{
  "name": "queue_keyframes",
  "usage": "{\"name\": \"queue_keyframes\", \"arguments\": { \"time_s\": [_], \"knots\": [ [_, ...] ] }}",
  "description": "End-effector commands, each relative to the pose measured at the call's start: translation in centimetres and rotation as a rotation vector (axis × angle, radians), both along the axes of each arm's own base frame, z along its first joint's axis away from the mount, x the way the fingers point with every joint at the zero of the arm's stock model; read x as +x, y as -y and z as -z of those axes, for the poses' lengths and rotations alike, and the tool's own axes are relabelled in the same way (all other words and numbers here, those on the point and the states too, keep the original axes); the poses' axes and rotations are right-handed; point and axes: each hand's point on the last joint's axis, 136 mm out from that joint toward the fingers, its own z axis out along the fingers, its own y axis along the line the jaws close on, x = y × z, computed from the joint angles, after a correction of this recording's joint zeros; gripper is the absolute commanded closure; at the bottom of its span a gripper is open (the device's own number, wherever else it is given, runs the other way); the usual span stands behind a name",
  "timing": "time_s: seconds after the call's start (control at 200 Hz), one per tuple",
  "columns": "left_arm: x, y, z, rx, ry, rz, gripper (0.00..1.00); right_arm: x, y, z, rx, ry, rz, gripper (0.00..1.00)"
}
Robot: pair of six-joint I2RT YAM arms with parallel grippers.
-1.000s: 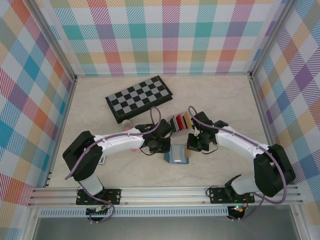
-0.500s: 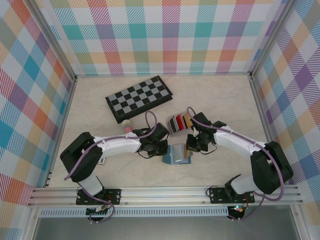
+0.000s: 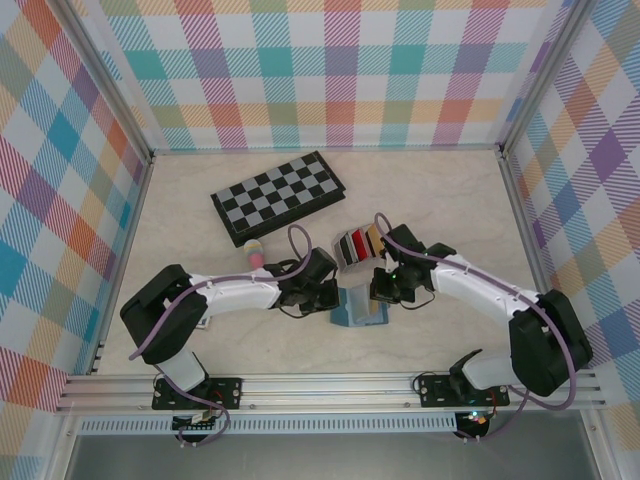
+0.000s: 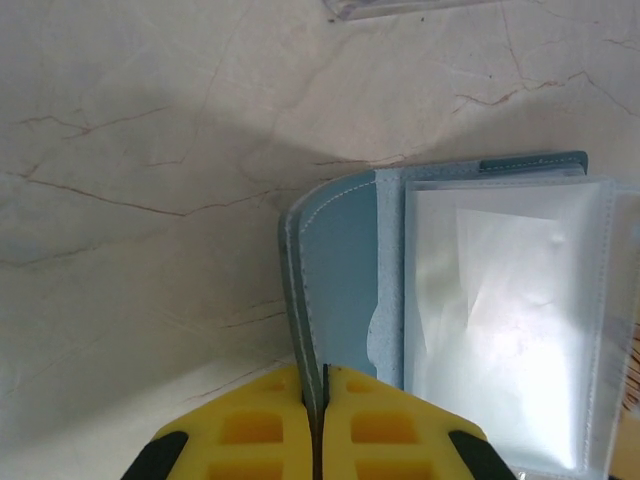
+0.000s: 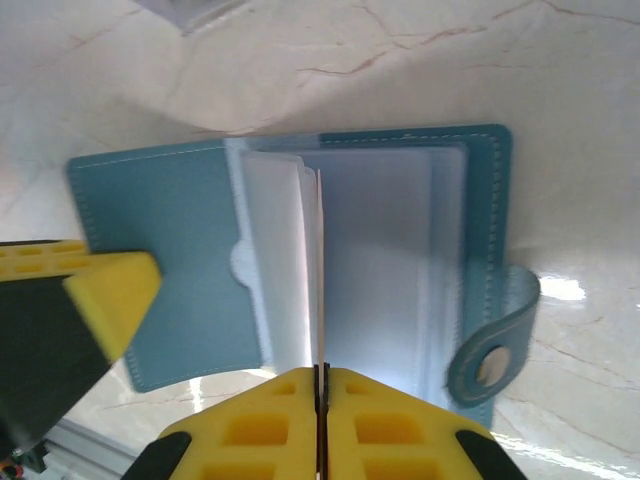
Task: Put the credit cards into the card holder
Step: Flip over the card slot in the card holder.
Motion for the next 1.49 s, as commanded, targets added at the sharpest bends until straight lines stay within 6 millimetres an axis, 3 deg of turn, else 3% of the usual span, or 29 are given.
{"name": "queue_keyframes", "arguments": {
  "time_s": [0.0,0.14,0.255,0.405,0.635,0.81,0.99,1.21,1.3,1.49],
  "knots": [
    [0.2,0.4,-0.3,-0.055,0.001,-0.032,1.0,0.5,-2.0,-2.2,0.097,0.043,-0.018,0.9],
    [0.3,0.6,-0.1,-0.077,-0.004,-0.046,1.0,0.5,-2.3,-1.5,0.099,0.023,-0.014,0.91],
    [0.2,0.4,-0.2,-0.08,-0.004,-0.054,1.0,0.8,-0.6,-1.3,0.003,0.039,0.025,0.9],
    [0.2,0.3,0.0,-0.08,-0.001,-0.057,0.99,0.8,-3.3,-3.4,0.194,0.079,-0.01,0.9],
    [0.4,0.2,0.1,-0.072,0.009,-0.065,0.98,0.2,-3.5,0.4,0.174,-0.03,0.032,0.91],
    [0.2,-0.6,0.4,-0.042,0.013,-0.065,0.91,0.0,-3.7,2.0,0.184,-0.057,0.034,0.91],
    [0.1,-1.3,0.5,-0.008,0.018,-0.067,0.77,-0.4,-3.3,3.7,0.15,-0.094,0.053,0.91],
    [0.2,-3.3,-0.7,0.038,0.074,-0.108,0.41,-0.8,-2.5,5.1,0.094,-0.127,0.067,0.92],
    [0.5,-3.6,-0.8,0.045,0.091,-0.124,0.35,-0.8,-2.4,5.1,0.09,-0.129,0.069,0.92],
    [0.6,-2.4,-1.2,0.012,0.104,-0.098,0.33,-0.8,-2.3,4.8,0.083,-0.125,0.068,0.92]
  ]
}}
